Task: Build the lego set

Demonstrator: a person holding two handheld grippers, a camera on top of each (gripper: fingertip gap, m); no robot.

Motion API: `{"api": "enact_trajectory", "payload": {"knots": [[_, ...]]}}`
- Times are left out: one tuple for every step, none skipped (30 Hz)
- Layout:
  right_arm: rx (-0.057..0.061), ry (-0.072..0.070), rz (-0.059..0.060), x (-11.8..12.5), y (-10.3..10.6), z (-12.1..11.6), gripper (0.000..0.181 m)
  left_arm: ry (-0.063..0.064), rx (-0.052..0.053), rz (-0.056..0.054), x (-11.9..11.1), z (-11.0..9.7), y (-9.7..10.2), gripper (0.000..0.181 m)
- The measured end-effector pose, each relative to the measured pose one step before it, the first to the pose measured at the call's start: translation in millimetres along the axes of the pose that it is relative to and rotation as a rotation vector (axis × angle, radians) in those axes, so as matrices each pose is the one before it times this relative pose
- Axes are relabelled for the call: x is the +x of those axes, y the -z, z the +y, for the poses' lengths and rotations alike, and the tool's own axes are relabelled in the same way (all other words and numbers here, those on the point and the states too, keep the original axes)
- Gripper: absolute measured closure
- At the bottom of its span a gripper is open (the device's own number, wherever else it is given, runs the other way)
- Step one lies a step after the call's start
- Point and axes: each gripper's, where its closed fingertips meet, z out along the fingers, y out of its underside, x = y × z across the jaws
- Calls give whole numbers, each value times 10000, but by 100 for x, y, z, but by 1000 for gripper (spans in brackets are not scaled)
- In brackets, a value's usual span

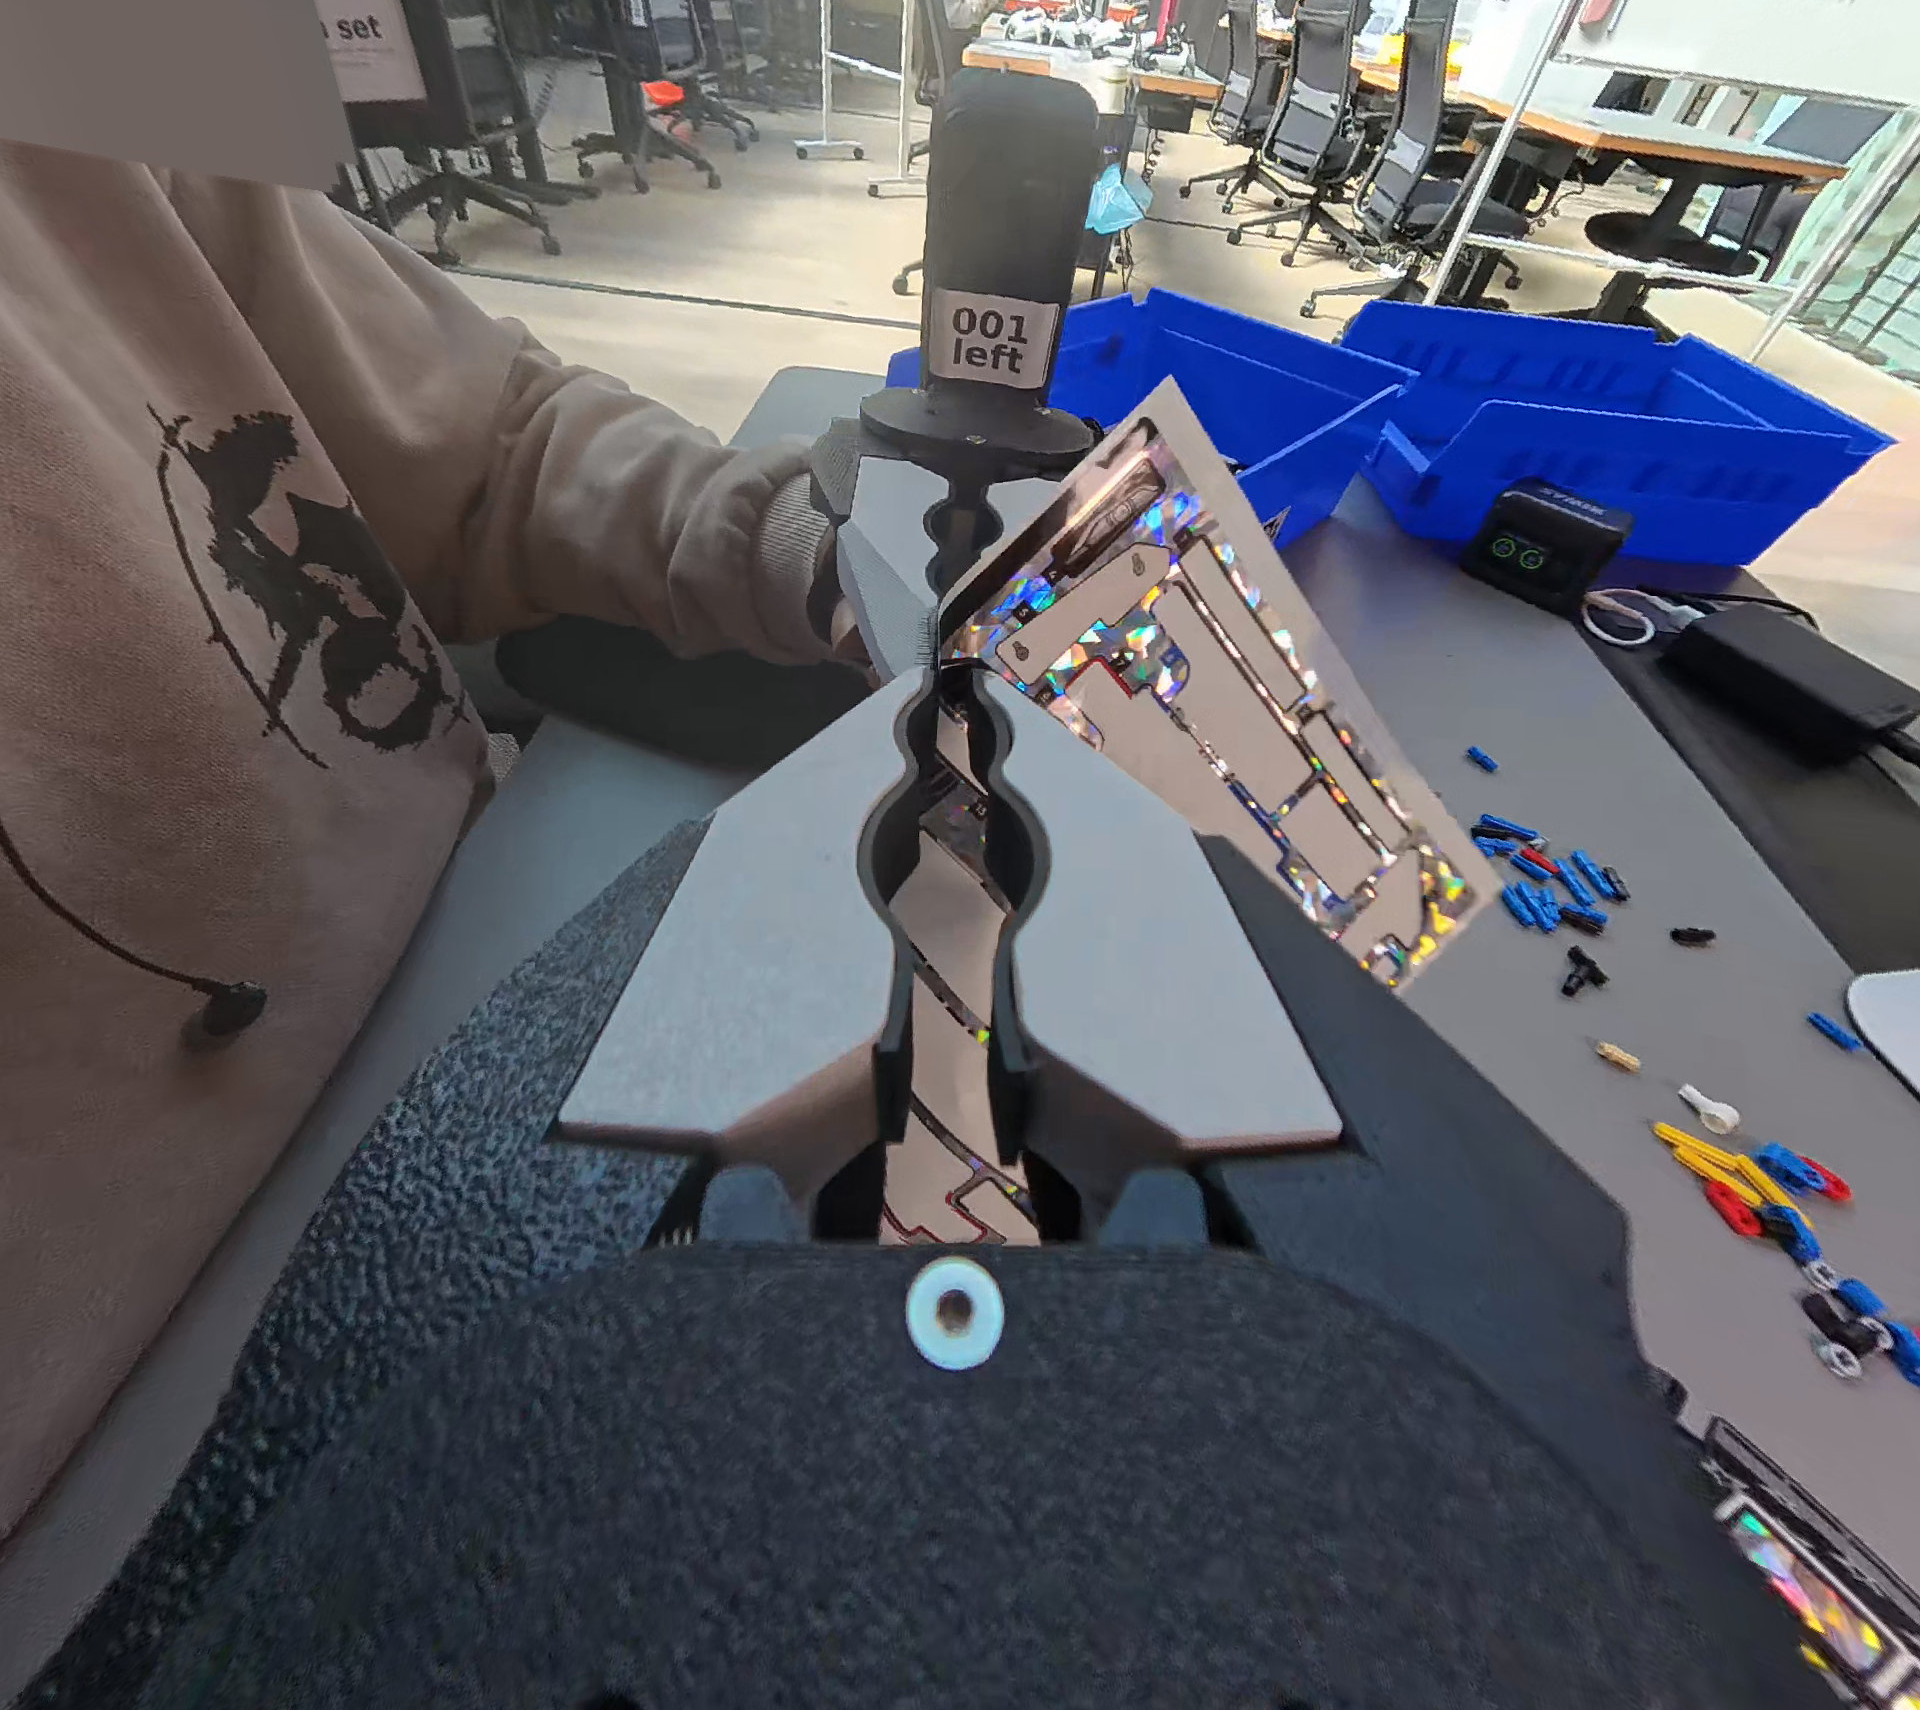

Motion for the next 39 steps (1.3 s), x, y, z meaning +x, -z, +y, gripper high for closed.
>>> {"api": "enact_trajectory", "payload": {"knots": [[-11, -82, -29, 26, 3, 87, 179, -45, -62, -18, -17, 101, -1, 181], [-8, -3, -30, -27, -2, 72, 180, -19, -48, 4, 5, 91, -3, 181], [2, 17, -18, -22, -1, 37, 181, -8, -29, 2, -15, 62, 3, 181], [-4, -3, -6, 9, -1, 47, 181, -14, -26, -17, -37, 57, 6, 181], [16, -22, -11, 22, 12, 7, 181, -16, -16, -9, -19, 34, 4, 181], [27, -34, -4, 41, 29, -2, 181, -2, -7, -8, -21, 10, -1, 181], [20, -39, -6, 45, 54, 12, 181, 1, -8, -22, -39, 21, 1, 181], [11, -33, 1, 59, 62, 14, 181, -8, -12, -22, -31, 28, 1, 181], [8, -24, 22, 90, 74, 9, 181, -15, -13, -24, -38, 19, 1, 181], [17, -10, 19, 74, 105, -29, 181, -7, -3, -23, -49, 3, 19, 181], [43, -12, 41, 118, 176, -88, 181, 6, 18, -35, -63, -49, 33, 181], [67, -38, 63, 167, 237, -137, 181, 34, 53, -42, -95, -102, 53, 181], [95, -59, 73, 205, 306, -181, 181, 75, 80, -66, -158, -144, 68, 181], [138, -60, 107, 258, 377, -249, 181, 99, 100, -81, -210, -169, 107, 181], [143, -61, 106, 251, 437, -254, 181, 137, 138, -71, -220, -224, 132, 181], [153, -73, 103, 239, 507, -267, 181, 181, 156, -62, -224, -270, 132, 181], [149, -76, 93, 192, 544, -269, 181, 176, 160, -75, -243, -294, 140, 181], [102, -62, 135, 229, 572, -195, 181, 154, 180, -88, -254, -365, 158, 181], [101, -13, 188, 261, 588, -163, 181, 120, 140, -92, -264, -381, 155, 181], [160, -18, 199, 253, 620, -227, 181, 114, 92, -155, -384, -400, 154, 181], [175, -68, 144, 176, 631, -247, 181, 119, 70, -196, -475, -460, 164, 181], [203, -75, 153, 163, 651, -299, 181, 131, 5, -164, -475, -491, 174, 181], [228, -46, 186, 196, 655, -341, 181, 106, 20, -141, -452, -645, 187, 181], [185, -28, 192, 196, 643, -290, 181, 44, 44, -226, -607, -819, 245, 181], [128, -6, 192, 202, 639, -204, 181, -31, -49, -331, -818, -893, 309, 181], [98, 14, 189, 196, 626, -130, 181, -46, -121, -525, -1260, -1046, 419, 181], [102, 10, 193, 225, 623, -62, 181, 29, -94, -667, -1663, -1257, 549, 181], [90, -20, 210, 301, 620, 39, 181, 285, -47, -710, -2025, -1416, 630, 181], [84, -65, 229, 386, 576, 146, 181, 474, -76, -689, -2283, -1370, 611, 181], [98, -120, 236, 454, 529, 244, 181, 460, -160, -727, -2568, -1176, 555, 181], [93, -177, 222, 480, 464, 328, 181, 350, -213, -804, -2847, -977, 475, 181], [77, -196, 163, 417, 404, 365, 181, 205, -235, -817, -3003, -772, 338, 181], [78, -182, 98, 307, 345, 360, 181, 225, -281, -784, -3040, -498, 152, 181], [52, -141, 76, 233, 304, 330, 181, 329, -278, -785, -3059, -320, 5, 181], [17, -82, 86, 225, 262, 317, 181, 327, -142, -757, -2939, -404, -94, 181], [-14, -38, 63, 154, 225, 301, 181, 291, -120, -810, -2916, -353, -167, 181], [-28, -21, 47, 115, 200, 256, 181, 288, -68, -727, -2671, -351, -289, 181], [-1, -25, 50, 116, 167, 180, 181, 353, -16, -640, -2441, -315, -398, 181], [12, -55, 22, 81, 130, 132, 181, 450, -18, -503, -2121, -196, -541, 181]]}}
